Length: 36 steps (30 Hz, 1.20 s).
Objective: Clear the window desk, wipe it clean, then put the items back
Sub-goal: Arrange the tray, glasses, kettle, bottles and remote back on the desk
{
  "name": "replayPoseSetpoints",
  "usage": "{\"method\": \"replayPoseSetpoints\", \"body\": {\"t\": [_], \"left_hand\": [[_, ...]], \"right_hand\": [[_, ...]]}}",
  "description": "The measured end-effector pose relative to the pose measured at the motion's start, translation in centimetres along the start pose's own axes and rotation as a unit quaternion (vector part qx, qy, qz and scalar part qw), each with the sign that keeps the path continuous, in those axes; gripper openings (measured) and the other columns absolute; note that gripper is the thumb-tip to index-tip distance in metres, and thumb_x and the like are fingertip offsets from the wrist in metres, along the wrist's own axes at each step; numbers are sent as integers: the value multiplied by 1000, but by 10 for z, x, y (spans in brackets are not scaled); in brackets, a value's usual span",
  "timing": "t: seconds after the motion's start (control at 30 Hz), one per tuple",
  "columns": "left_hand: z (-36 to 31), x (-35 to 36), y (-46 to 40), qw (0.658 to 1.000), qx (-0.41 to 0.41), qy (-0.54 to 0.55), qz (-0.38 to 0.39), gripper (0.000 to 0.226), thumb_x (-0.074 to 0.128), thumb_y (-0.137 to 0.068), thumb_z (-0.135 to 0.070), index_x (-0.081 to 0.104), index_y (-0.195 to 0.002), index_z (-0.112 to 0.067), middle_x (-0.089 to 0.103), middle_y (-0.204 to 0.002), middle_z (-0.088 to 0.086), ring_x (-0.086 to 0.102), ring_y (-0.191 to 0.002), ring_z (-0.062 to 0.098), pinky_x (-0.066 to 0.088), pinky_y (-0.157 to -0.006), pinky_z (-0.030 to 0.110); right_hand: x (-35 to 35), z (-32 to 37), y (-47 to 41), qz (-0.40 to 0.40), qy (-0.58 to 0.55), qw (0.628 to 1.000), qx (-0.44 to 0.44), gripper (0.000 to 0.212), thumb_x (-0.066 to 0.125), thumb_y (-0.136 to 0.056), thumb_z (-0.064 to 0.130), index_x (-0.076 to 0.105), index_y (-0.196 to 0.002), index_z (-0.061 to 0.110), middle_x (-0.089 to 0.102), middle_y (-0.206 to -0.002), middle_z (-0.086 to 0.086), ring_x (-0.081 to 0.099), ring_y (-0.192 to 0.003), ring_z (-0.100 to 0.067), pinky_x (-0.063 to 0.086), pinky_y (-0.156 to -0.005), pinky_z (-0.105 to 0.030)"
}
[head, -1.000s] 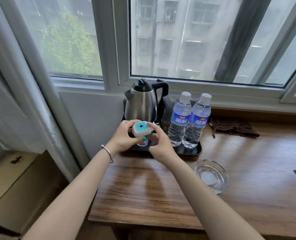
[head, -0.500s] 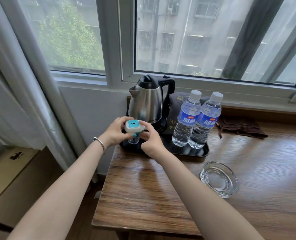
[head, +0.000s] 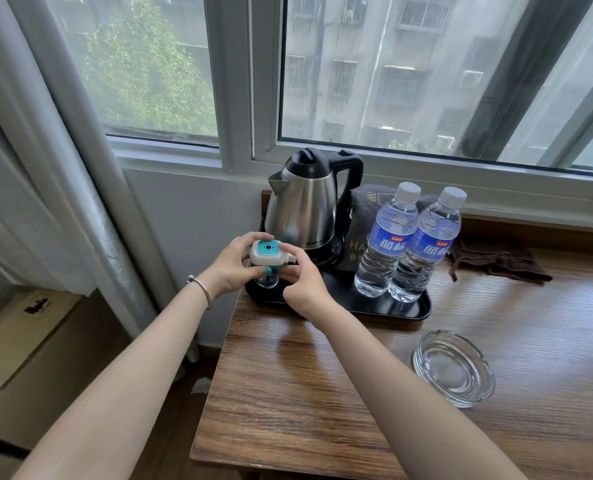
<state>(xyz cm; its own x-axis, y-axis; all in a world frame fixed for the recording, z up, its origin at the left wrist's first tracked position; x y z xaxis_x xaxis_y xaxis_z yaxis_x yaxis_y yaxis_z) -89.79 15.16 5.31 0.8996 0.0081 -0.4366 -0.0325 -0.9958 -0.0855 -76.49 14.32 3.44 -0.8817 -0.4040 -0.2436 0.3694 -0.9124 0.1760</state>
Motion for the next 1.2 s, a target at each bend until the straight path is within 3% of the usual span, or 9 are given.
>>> {"method": "replayPoseSetpoints", "body": {"t": [0.1, 0.23, 0.37, 0.5, 0.63, 0.73, 0.9, 1.07, 1.2], "left_hand": [[2, -1, -4, 999, 0, -33, -5, 61, 74, -77, 1, 51, -127, -26, 50, -132, 10, 52, -122, 23, 43, -107, 46], [5, -2, -2, 998, -5, -58, -4, 69, 77, -77, -7, 46, -131, -36, 44, -134, 4, 45, -128, 20, 42, -108, 43], [5, -5, 3, 996, -11, -86, -10, 85, 79, -77, -13, 33, -147, -25, 35, -144, 3, 34, -137, 19, 34, -113, 41], [-4, -10, 11, 995, 3, -93, -35, 92, 80, -77, -18, 25, -151, -26, 30, -149, 2, 28, -140, 16, 23, -118, 39], [-24, -3, 19, 994, 34, -92, -42, 91, 79, -77, -20, 25, -148, -35, 33, -144, -5, 31, -135, 9, 23, -113, 28], [-47, 17, 19, 994, 54, -88, -26, 87, 79, -77, -20, 28, -146, -34, 35, -139, -7, 36, -133, 12, 27, -112, 27], [-104, 66, 24, 981, 144, -133, -14, 82, 79, -78, -18, 34, -146, -19, 38, -142, -6, 33, -134, 9, 20, -109, 12], [-147, 133, 26, 986, 149, -29, 65, 72, 72, -84, -12, 34, -143, -26, 38, -143, -8, 35, -133, -1, 30, -110, 26], [-175, 187, 15, 981, 169, -37, 90, 73, 73, -84, -18, 34, -146, -22, 42, -144, -4, 36, -136, 7, 30, -115, 32]], "right_hand": [[1, -1, -4, 1, -6, 1000, 1, 91, 44, -73, -27, 42, -142, 32, 62, -121, -4, 58, -112, -11, 52, -88, -24], [1, -3, -3, 7, -6, 1000, 7, 90, 46, -74, -26, 43, -137, 38, 58, -117, 0, 58, -101, -5, 51, -72, -15], [-9, -3, 0, -15, -10, 1000, -1, 87, 43, -74, -25, 45, -130, 42, 53, -122, -1, 55, -119, -18, 52, -82, -18], [-28, -9, 9, -32, -5, 999, -8, 84, 42, -76, -23, 45, -126, 44, 51, -124, -5, 59, -115, -20, 54, -95, -33], [-53, -12, 22, -42, -12, 999, -8, 86, 40, -78, -24, 44, -135, 40, 50, -128, -6, 59, -115, -20, 55, -77, -23], [-68, -7, 33, -50, -29, 998, -20, 85, 40, -79, -24, 44, -136, 38, 50, -129, -5, 58, -117, -20, 51, -67, -14], [-97, 5, 60, -55, -48, 996, -57, 83, 42, -79, -24, 43, -140, 33, 49, -128, -5, 57, -115, -20, 52, -73, -18], [-143, 12, 90, -72, -51, 991, -100, 77, 47, -78, -24, 46, -135, 28, 54, -125, -4, 56, -111, -13, 50, -79, -12], [-199, 5, 115, -107, -61, 986, -108, 74, 49, -77, -28, 48, -127, 26, 56, -120, 0, 54, -117, -17, 50, -87, -17]]}}
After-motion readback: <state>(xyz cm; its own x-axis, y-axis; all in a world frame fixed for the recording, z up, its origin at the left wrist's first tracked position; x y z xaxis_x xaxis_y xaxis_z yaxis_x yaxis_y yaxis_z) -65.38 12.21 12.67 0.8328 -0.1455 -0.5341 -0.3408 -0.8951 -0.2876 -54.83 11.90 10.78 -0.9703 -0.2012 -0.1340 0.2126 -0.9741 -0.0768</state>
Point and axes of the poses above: each hand's wrist, its own y-axis away from the middle knuckle, its own x-axis out of the palm, z = x × y, the point moved 10 cm from there along -y, towards the middle knuckle
